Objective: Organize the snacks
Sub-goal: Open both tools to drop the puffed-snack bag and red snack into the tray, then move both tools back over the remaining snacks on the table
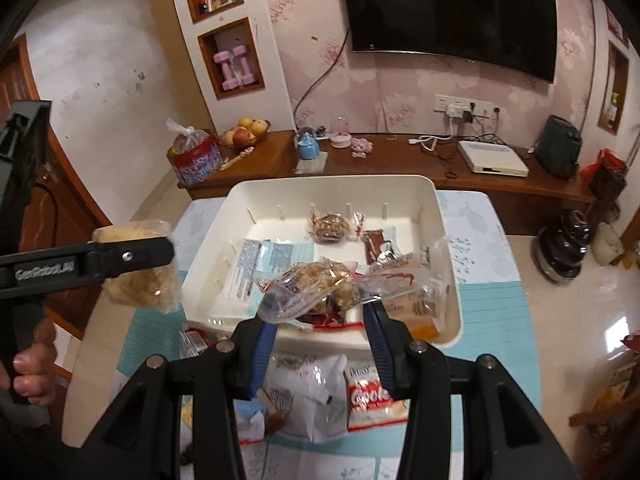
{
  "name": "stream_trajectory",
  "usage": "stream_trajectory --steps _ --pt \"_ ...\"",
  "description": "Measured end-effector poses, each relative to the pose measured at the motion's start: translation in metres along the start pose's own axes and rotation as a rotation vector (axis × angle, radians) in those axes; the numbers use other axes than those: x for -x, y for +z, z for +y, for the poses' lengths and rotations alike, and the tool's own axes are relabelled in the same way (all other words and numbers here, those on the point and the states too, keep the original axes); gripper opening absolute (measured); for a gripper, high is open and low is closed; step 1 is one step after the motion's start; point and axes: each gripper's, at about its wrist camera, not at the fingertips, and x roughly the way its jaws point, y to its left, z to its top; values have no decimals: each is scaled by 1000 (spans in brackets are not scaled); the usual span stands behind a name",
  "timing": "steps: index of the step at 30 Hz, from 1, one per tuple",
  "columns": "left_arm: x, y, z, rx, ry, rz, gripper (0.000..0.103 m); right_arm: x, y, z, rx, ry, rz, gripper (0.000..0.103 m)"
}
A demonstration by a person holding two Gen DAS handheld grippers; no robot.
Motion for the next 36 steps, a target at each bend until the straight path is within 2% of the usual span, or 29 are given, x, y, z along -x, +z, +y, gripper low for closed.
stream_trajectory --steps 7,12,15,28,36 --pt "-20 16 -6 16 18 -8 69 -15 8 -6 25 34 -30 44" --pt "-26 21 -9 25 16 -2 84 -25 14 -9 41 48 -16 45" --pt "-24 22 -11 27 14 -4 87 -30 14 -10 33 44 11 45" --pt "15 8 0 49 5 -48 88 -9 3 -13 -8 6 22 46" --pt "50 -18 17 58 -6 -58 88 24 -16 -3 -46 -29 10 46"
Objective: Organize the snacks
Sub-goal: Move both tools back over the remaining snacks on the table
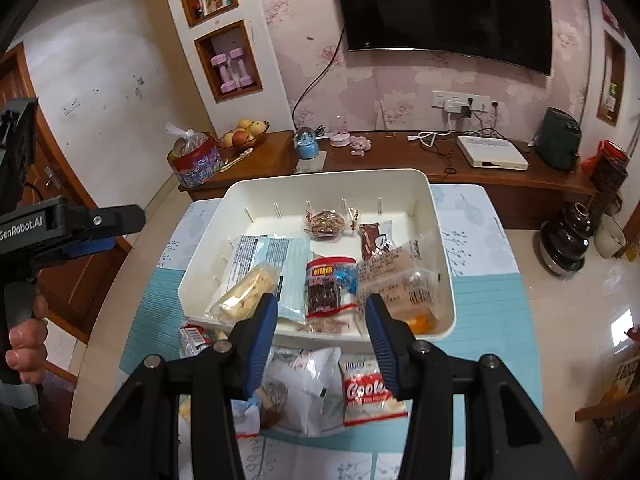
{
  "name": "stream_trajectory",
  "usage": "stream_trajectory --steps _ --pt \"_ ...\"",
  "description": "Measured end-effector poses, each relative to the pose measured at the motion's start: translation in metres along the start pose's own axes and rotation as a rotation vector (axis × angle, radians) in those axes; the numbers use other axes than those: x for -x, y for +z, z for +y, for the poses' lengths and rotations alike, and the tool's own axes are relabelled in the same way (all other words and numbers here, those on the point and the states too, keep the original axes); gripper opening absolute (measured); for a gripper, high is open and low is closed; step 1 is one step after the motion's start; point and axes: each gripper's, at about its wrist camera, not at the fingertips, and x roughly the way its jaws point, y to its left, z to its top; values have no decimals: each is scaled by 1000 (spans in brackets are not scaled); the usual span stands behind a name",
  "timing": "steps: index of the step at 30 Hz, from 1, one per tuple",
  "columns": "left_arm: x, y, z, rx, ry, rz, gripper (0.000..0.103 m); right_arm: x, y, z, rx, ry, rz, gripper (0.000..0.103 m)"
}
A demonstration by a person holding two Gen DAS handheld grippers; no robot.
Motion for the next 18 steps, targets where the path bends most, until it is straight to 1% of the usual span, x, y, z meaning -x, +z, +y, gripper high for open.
stream_trajectory --steps 9,18 --pt "32 -32 19 -1 -18 7 88 26 -26 7 -68 -27 24 46" --pt "40 -68 33 4 -41 53 88 42 -45 12 -132 -26 49 46"
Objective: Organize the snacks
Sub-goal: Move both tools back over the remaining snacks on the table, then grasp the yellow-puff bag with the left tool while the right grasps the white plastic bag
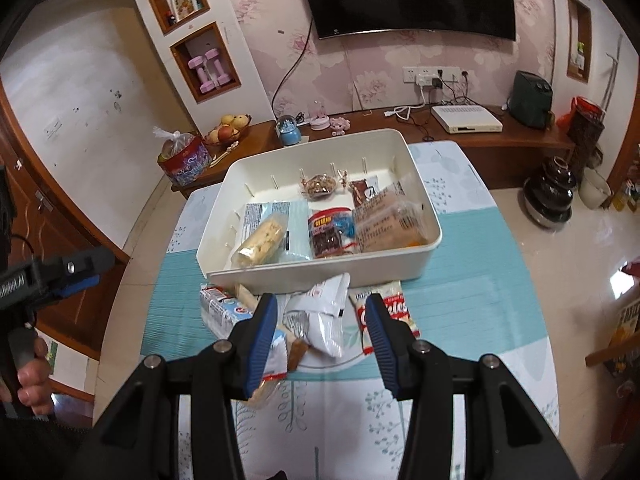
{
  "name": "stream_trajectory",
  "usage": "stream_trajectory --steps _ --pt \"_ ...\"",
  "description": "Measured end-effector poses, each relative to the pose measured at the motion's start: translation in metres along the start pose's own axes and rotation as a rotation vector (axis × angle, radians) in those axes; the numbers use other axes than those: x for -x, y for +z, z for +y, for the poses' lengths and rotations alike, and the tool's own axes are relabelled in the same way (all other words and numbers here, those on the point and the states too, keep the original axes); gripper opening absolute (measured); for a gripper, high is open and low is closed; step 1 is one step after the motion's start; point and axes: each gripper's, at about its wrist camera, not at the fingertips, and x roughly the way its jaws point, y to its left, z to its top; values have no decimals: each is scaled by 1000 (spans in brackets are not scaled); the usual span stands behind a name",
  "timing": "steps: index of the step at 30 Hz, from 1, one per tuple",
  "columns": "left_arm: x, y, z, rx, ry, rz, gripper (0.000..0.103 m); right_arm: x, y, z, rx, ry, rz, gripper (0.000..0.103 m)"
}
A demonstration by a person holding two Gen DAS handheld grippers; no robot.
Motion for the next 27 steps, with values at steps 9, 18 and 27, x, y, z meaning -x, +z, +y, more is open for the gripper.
stream_trajectory --steps 9,18,27 --pt "-23 -34 2 -43 0 113 88 3 -30 -15 -110 21 61 46" --pt "-51 -57 -7 -137 12 242 88 -6 -73 -41 -334 86 142 46" --pt "-85 -68 -19 -233 2 375 94 -19 -101 -57 -568 182 173 52"
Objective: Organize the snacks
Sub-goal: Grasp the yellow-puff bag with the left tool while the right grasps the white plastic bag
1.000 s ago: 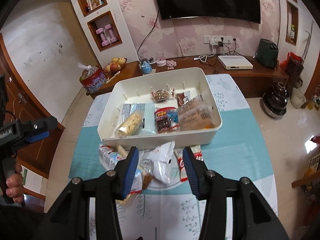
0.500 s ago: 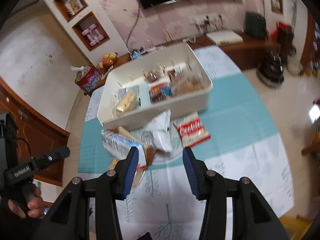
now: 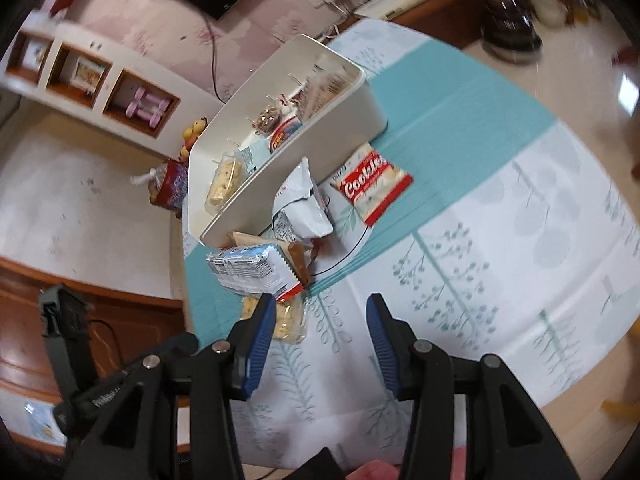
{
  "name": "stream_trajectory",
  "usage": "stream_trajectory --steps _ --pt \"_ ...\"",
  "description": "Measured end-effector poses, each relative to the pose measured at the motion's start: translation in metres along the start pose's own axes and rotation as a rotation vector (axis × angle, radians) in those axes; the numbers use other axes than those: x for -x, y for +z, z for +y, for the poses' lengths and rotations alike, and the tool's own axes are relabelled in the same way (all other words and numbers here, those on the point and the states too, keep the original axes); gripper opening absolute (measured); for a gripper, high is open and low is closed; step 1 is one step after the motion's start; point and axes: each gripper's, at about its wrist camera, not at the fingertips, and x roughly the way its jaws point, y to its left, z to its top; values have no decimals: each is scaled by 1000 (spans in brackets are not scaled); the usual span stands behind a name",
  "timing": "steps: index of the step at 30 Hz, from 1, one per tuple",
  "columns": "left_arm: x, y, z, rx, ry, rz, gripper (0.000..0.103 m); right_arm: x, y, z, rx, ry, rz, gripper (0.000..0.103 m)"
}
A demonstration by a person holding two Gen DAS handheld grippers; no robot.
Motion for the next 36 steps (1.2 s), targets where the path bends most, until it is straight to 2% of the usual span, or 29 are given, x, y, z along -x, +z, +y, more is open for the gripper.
stream_trajectory --steps 10,15,18,25,36 --pt "-57 14 -14 -66 47 165 94 -36 8 -19 -114 76 60 54" --pt "-82 18 -16 -79 82 217 94 -59 18 -20 -131 135 85 57" --pt "-92 19 -12 -55 136 226 94 -75 29 -19 -136 142 99 60" --pt "-101 21 -10 -60 199 206 97 -111 54 -14 -105 155 136 60" --pt "-121 29 -8 -52 220 213 100 -151 71 1 -4 141 187 60"
